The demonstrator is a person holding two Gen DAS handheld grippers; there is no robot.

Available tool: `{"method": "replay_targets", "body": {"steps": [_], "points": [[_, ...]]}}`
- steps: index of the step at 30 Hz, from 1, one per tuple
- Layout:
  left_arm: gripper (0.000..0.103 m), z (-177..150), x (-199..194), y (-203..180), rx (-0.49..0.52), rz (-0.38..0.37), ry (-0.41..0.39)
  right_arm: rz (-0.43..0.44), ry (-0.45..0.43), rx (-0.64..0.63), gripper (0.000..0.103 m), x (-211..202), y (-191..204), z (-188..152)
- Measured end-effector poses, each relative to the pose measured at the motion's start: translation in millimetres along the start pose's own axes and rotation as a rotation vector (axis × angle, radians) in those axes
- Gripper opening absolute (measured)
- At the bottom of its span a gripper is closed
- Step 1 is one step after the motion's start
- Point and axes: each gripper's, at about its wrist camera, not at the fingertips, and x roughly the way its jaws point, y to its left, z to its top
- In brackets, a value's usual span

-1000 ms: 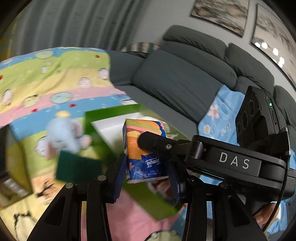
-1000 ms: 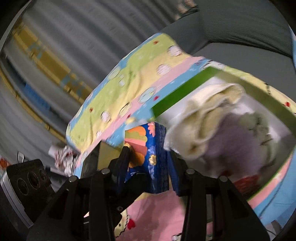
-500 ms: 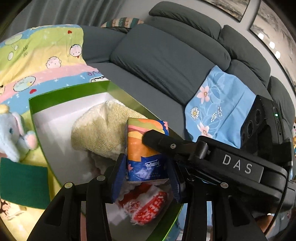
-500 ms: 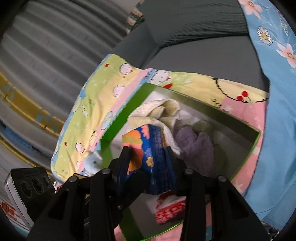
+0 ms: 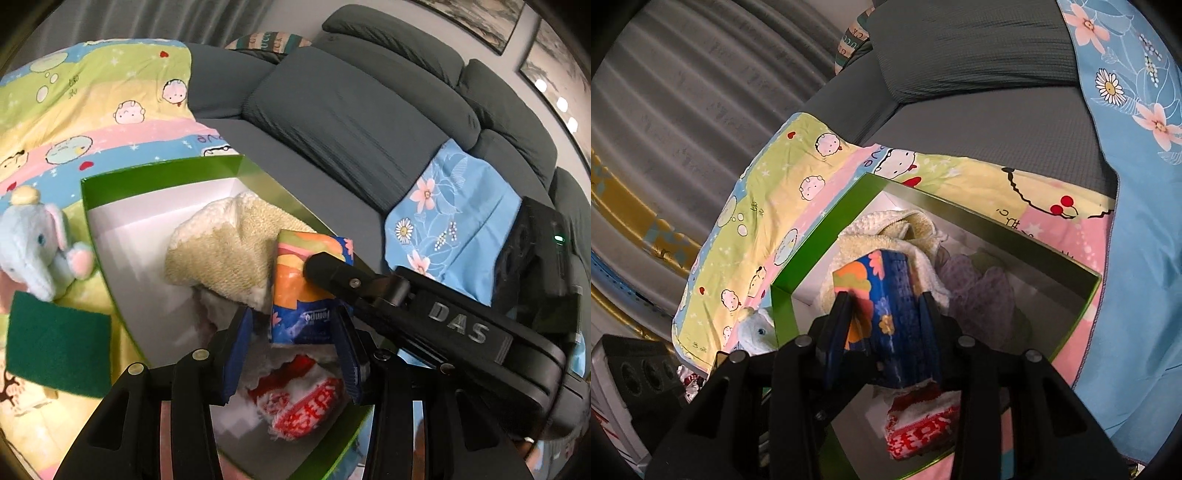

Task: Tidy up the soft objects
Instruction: 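Lower the tissue pack into the green box and open the right gripper, then move the right gripper to the beige tree-print tissue pack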

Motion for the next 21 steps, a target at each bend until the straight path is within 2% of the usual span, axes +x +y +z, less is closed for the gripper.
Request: {"method": "replay_targets", "body": {"steps": [2, 3, 5, 7, 9, 11, 13, 16, 21], "points": [[0.045, -1.3, -11.8, 1.9, -0.006, 0.005, -0.017, 0.000, -0.011, -0.001, 0.039, -2.6, 0.4, -0.3], [0.051, -1.6, -17.2, 3.2, -0.011, 0.014, -0.023, 0.012, -0.021, 0.003, 0.040, -5.4, 0.1, -0.2], [0.061, -3.7, -29.3, 5.7, -0.015, 0.046, -0.033, 0.042, -0.053, -0.002, 0.051, -12.9, 0.7, 0.8], [0.064, -7.2, -45.5, 9.5, -0.016, 0.101, -0.057, 0.051, -0.081, -0.030, 0.061, -20.1, 5.7, 0.3], [0.070, -10.4, -59.3, 15.5, -0.030, 0.134, -0.072, 0.061, -0.100, -0.057, 0.065, -25.9, 12.6, -1.5], [0.075, -13.8, -72.5, 23.1, -0.054, 0.167, -0.087, 0.073, -0.112, -0.079, 0.075, -30.5, 20.6, -4.0], [0.076, -19.4, -87.4, 31.9, -0.079, 0.196, -0.112, 0.084, -0.118, -0.106, 0.077, -33.8, 28.0, -7.3], [0.077, -30.2, -108.7, 47.2, -0.127, 0.230, -0.144, 0.102, -0.126, -0.138, 0.086, -38.4, 38.5, -12.5], [0.080, -53.8, -136.7, 74.4, -0.219, 0.315, -0.178, 0.126, -0.118, -0.194, 0.091, -39.1, 56.7, -20.8]]}}
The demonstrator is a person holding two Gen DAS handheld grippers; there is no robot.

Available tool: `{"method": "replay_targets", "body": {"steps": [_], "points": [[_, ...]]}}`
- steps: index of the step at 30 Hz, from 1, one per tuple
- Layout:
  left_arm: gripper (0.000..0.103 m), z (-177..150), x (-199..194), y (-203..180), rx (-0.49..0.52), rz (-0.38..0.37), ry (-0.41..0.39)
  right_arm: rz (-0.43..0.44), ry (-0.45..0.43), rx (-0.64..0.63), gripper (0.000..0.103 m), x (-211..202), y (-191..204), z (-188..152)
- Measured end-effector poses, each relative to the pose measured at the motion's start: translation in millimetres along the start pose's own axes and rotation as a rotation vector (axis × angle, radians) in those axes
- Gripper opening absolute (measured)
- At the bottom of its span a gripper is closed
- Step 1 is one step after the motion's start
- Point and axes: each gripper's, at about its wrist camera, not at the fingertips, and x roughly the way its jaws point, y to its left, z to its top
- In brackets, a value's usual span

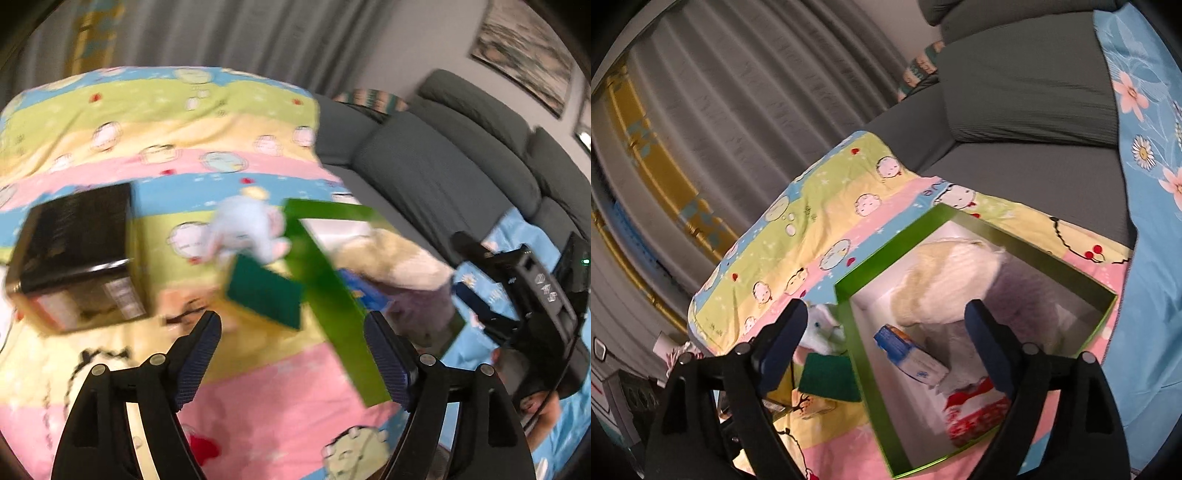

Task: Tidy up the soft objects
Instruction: 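Move the right gripper to the beige tree-print tissue pack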

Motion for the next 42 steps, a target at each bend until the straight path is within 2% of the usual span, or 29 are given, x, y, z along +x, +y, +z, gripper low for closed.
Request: {"method": "replay_targets", "body": {"steps": [4, 9, 13, 18, 21, 23, 24, 30, 34, 38, 42], "points": [[0.080, -13.5, -10.9, 26.4, -0.055, 0.068, -0.006, 0.052, 0.046, -0.045, 0.093, 6.7, 17.3, -6.6], [0.080, -27.7, -17.4, 49.6, -0.099, 0.141, -0.009, 0.111, 0.164, -0.107, 0.094, 28.7, 46.1, -22.4], [0.080, -41.1, -25.0, 67.0, -0.147, 0.185, -0.016, 0.096, 0.295, -0.123, 0.094, 59.8, 67.3, -43.3], [0.080, -59.1, -31.5, 91.4, -0.200, 0.246, -0.014, 0.090, 0.404, -0.209, 0.094, 88.0, 97.8, -78.2], [0.080, -67.9, -33.1, 104.2, -0.232, 0.270, -0.006, 0.102, 0.464, -0.230, 0.091, 102.9, 106.9, -95.4], [0.080, -74.6, -35.5, 114.1, -0.254, 0.280, -0.002, 0.097, 0.515, -0.219, 0.081, 115.6, 109.2, -107.5], [0.080, -77.4, -36.9, 118.7, -0.263, 0.283, -0.001, 0.089, 0.530, -0.218, 0.081, 121.1, 110.8, -112.9], [0.080, -88.3, -42.2, 145.3, -0.320, 0.294, 0.011, -0.027, 0.486, -0.382, 0.083, 137.1, 125.7, -131.5], [0.080, -91.6, -45.1, 156.6, -0.344, 0.285, 0.012, -0.036, 0.488, -0.436, 0.084, 149.8, 131.3, -138.4], [0.080, -93.7, -46.7, 162.3, -0.348, 0.272, 0.013, -0.102, 0.479, -0.489, 0.084, 166.8, 132.1, -144.2], [0.080, -94.4, -47.1, 165.8, -0.354, 0.254, 0.014, -0.113, 0.465, -0.512, 0.084, 174.5, 131.2, -142.3]]}}
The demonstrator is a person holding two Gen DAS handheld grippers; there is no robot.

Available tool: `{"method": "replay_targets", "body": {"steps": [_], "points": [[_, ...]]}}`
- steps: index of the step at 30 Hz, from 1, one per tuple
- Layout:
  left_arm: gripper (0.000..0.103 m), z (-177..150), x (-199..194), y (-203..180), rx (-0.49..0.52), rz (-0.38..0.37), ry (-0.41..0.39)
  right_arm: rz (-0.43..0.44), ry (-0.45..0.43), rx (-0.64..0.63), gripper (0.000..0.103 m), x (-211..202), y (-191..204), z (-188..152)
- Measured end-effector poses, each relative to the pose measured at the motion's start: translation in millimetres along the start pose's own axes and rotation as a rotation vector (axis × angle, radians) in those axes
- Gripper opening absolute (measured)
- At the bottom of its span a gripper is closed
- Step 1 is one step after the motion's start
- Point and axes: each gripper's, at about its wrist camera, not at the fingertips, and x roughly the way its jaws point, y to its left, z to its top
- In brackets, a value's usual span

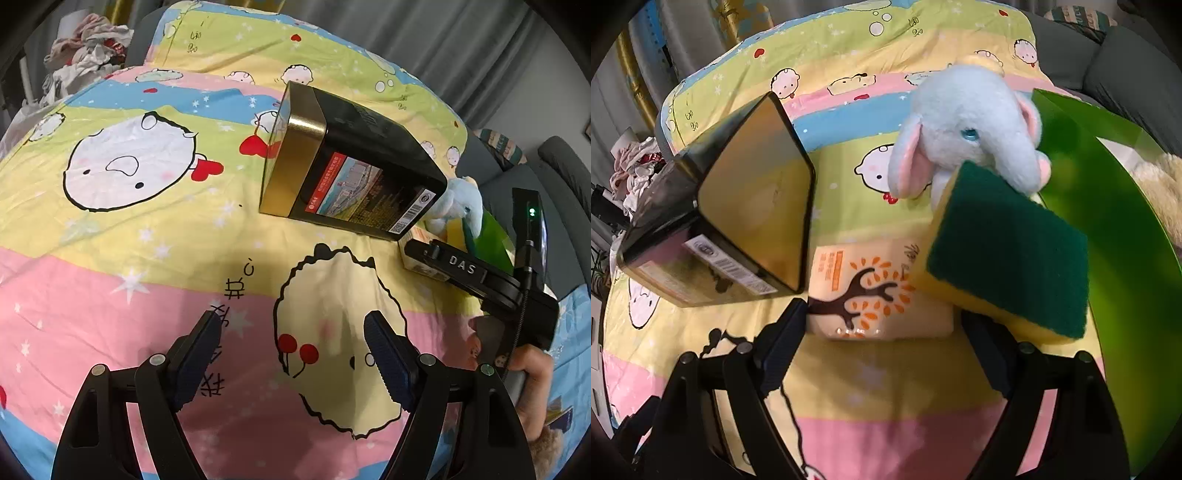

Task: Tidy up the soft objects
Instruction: 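Move the right gripper to the beige tree-print tissue pack, then grasp the beige tree-print tissue pack with the right gripper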

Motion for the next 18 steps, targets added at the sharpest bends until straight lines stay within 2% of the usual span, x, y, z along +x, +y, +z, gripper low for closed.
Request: {"method": "replay_targets", "body": {"steps": [3, 4, 5, 9, 18], "points": [[0.080, 0.5, 1.6, 2.0, -0.006, -0.008, 0.007, -0.014, -0.015, -0.022, 0.083, 4.1, 3.0, 0.4], [0.080, 0.4, 2.1, 2.2, -0.006, -0.007, 0.009, -0.022, -0.016, -0.035, 0.075, 4.9, 4.6, 0.2], [0.080, 0.2, 2.5, 2.5, -0.007, -0.005, 0.010, -0.039, -0.023, -0.052, 0.073, 4.7, 6.6, -0.3], [0.080, 0.5, 2.3, 2.9, -0.008, -0.002, 0.012, -0.039, -0.009, -0.082, 0.072, -2.2, 13.0, -6.3], [0.080, -2.6, -4.6, -1.3, 0.004, 0.036, -0.015, 0.131, 0.113, -0.098, 0.073, -35.1, 24.4, -37.4]]}}
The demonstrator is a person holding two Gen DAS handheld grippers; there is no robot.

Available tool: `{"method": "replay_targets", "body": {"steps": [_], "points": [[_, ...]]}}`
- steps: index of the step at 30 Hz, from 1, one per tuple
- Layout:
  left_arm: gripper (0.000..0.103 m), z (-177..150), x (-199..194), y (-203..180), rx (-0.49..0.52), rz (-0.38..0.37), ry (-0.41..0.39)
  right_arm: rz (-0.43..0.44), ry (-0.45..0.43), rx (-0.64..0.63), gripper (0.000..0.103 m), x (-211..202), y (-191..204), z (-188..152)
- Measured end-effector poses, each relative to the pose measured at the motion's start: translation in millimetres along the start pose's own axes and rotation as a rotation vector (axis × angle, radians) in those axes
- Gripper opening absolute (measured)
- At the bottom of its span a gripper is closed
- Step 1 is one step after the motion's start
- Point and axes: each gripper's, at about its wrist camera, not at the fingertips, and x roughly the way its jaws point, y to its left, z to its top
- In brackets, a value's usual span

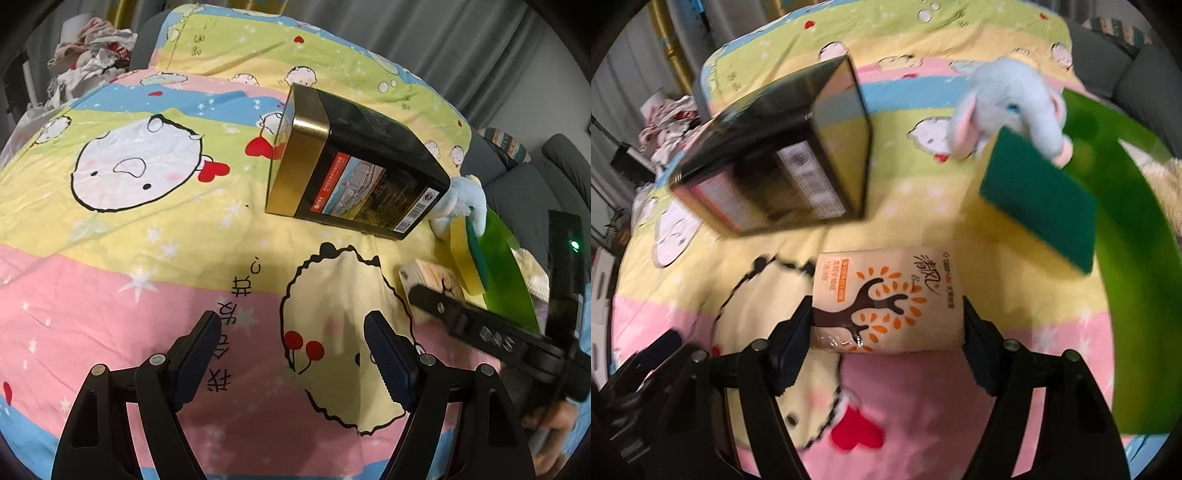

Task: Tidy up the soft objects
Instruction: 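Grasp the beige tree-print tissue pack with the right gripper, then lift the beige tissue pack and carry it over the green box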

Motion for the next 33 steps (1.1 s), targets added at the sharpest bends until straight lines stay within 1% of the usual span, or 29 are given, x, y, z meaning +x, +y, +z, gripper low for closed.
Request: {"method": "replay_targets", "body": {"steps": [2, 3, 4, 7, 10, 13, 15, 17, 18, 19, 20, 21, 23, 25, 26, 27, 28, 30, 33], "points": [[0.080, -0.5, -2.1, -1.1, -0.001, 0.001, -0.004, 0.066, 0.017, -0.009, 0.075, -4.5, 3.5, -4.5], [0.080, -0.9, -2.5, -2.0, 0.003, 0.001, -0.003, 0.088, 0.021, -0.008, 0.075, -5.6, 4.2, -5.2], [0.080, -1.4, -3.2, -3.5, 0.008, 0.000, -0.004, 0.108, 0.021, -0.001, 0.077, -7.6, 3.7, -5.3], [0.080, -2.2, -3.4, -6.9, 0.012, -0.010, -0.005, 0.123, 0.011, 0.024, 0.083, -12.0, 0.9, -5.0], [0.080, -3.1, -0.5, -12.4, 0.010, -0.047, -0.001, 0.150, -0.014, 0.060, 0.083, -16.6, -8.3, -1.0], [0.080, -5.4, 6.8, -23.4, 0.020, -0.092, 0.019, 0.175, -0.025, 0.084, 0.083, -16.7, -15.3, 0.9], [0.080, -8.1, 14.5, -34.2, 0.031, -0.131, 0.040, 0.192, -0.020, 0.099, 0.078, -14.9, -20.2, 0.9], [0.079, -9.4, 23.0, -45.4, 0.046, -0.166, 0.062, 0.208, -0.004, 0.110, 0.069, -9.9, -23.4, 1.6], [0.077, -10.1, 26.1, -49.9, 0.053, -0.174, 0.066, 0.213, 0.005, 0.117, 0.068, -7.3, -25.3, 2.1], [0.077, -11.5, 28.5, -55.0, 0.064, -0.166, 0.064, 0.213, 0.012, 0.122, 0.066, -4.6, -26.4, 2.5], [0.075, -11.5, 30.2, -60.3, 0.085, -0.136, 0.052, 0.212, 0.019, 0.125, 0.063, -2.2, -26.8, 2.5], [0.072, -11.0, 31.8, -64.7, 0.106, -0.113, 0.041, 0.211, 0.025, 0.128, 0.061, -0.3, -27.9, 2.3], [0.066, -10.0, 34.2, -69.2, 0.124, -0.093, 0.033, 0.217, 0.036, 0.132, 0.054, 2.9, -29.7, 2.4], [0.062, -8.6, 34.0, -70.0, 0.126, -0.102, 0.021, 0.236, 0.041, 0.143, 0.052, 4.8, -31.6, 3.0], [0.055, -8.5, 33.9, -71.4, 0.130, -0.113, 0.021, 0.247, 0.042, 0.150, 0.052, 5.3, -32.5, 3.1], [0.047, -8.8, 34.2, -72.9, 0.130, -0.135, 0.029, 0.254, 0.044, 0.155, 0.050, 6.0, -33.6, 3.3], [0.045, -9.1, 36.2, -74.8, 0.126, -0.183, 0.055, 0.260, 0.046, 0.160, 0.049, 6.3, -34.1, 3.3], [0.044, -9.9, 39.9, -78.7, 0.124, -0.217, 0.076, 0.272, 0.049, 0.166, 0.047, 6.5, -36.0, 3.4], [0.044, -10.6, 42.2, -84.6, 0.146, -0.198, 0.055, 0.277, 0.049, 0.174, 0.046, 6.0, -38.2, 2.5]]}}
